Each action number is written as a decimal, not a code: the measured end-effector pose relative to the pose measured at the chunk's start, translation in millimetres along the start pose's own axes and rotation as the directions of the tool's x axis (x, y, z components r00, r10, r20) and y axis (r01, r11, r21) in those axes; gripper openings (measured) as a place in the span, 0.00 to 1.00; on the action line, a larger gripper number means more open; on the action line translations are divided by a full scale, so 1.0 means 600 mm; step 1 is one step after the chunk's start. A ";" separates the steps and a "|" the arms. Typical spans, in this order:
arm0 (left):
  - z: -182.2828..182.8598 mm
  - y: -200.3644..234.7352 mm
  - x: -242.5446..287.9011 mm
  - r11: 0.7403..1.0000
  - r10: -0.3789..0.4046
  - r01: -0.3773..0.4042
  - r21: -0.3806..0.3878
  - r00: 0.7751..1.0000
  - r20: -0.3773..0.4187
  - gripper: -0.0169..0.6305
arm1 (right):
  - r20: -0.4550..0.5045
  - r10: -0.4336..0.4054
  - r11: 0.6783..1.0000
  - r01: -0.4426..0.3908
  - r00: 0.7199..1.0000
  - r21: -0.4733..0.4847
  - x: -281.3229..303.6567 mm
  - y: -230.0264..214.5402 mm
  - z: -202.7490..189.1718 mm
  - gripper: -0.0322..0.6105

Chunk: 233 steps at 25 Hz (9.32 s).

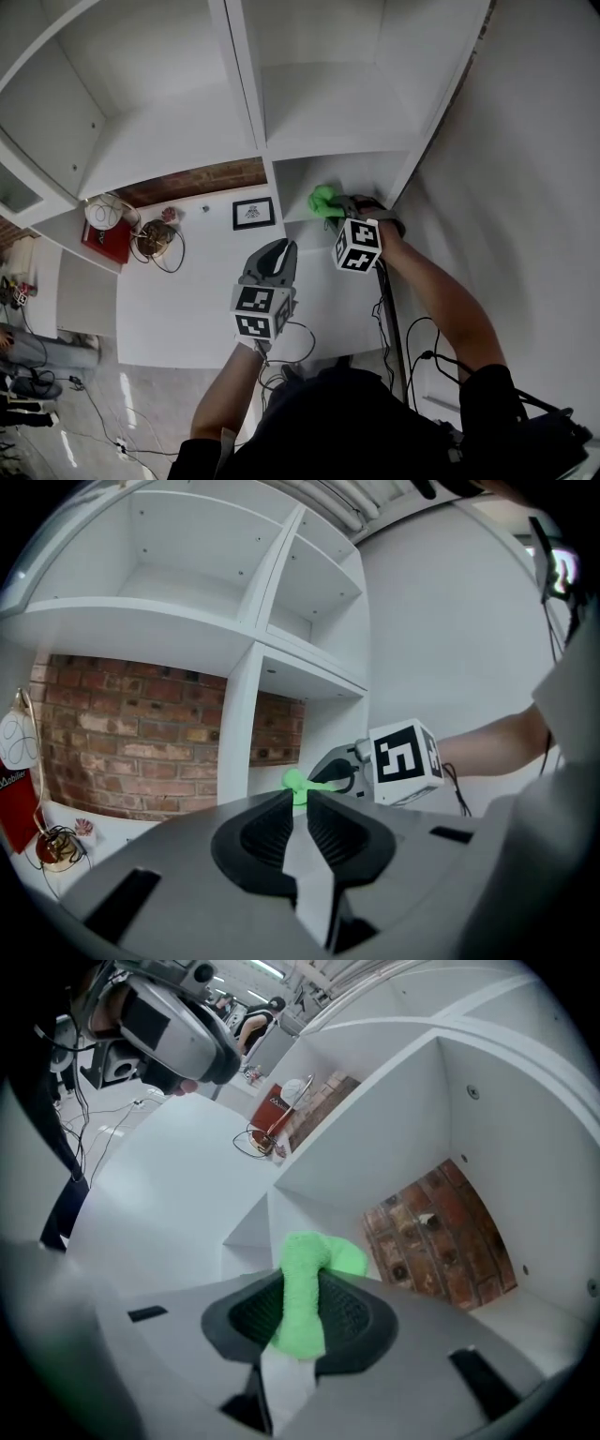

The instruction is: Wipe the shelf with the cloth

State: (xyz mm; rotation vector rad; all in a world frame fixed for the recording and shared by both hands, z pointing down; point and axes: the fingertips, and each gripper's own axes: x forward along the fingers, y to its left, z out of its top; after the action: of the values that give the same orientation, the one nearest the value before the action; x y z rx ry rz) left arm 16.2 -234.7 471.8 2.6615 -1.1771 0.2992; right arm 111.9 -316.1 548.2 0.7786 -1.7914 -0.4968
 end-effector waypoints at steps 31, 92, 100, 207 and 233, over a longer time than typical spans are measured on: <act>-0.026 0.100 -0.071 0.995 0.090 -0.090 -0.044 0.996 -0.010 0.10 | -0.323 -0.156 0.963 0.217 0.933 0.160 0.132 -0.193 -0.067 0.19; -0.046 0.083 -0.041 0.989 -0.018 0.024 -0.143 0.999 0.044 0.10 | -0.487 -0.208 0.977 0.155 0.848 -0.148 0.028 -0.143 -0.098 0.19; -0.097 0.179 -0.093 0.969 0.121 -0.116 -0.220 0.993 0.011 0.10 | -0.639 -0.231 0.958 0.057 0.734 -0.280 0.102 -0.194 -0.146 0.19; 0.115 0.063 -0.120 0.989 0.147 -0.139 -0.060 0.973 0.180 0.10 | 0.384 -0.432 0.603 -0.055 0.816 0.796 -0.299 -0.078 0.119 0.20; 0.167 0.043 -0.135 0.991 0.137 -0.134 -0.031 0.961 0.240 0.10 | 0.444 -0.486 0.600 -0.082 0.753 0.796 -0.343 -0.104 0.144 0.20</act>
State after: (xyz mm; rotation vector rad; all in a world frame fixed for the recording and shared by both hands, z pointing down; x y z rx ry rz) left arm -46.7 -222.3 357.3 2.6668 -1.4301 -0.0143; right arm 92.1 -215.9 340.0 1.6158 -2.6237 -0.0693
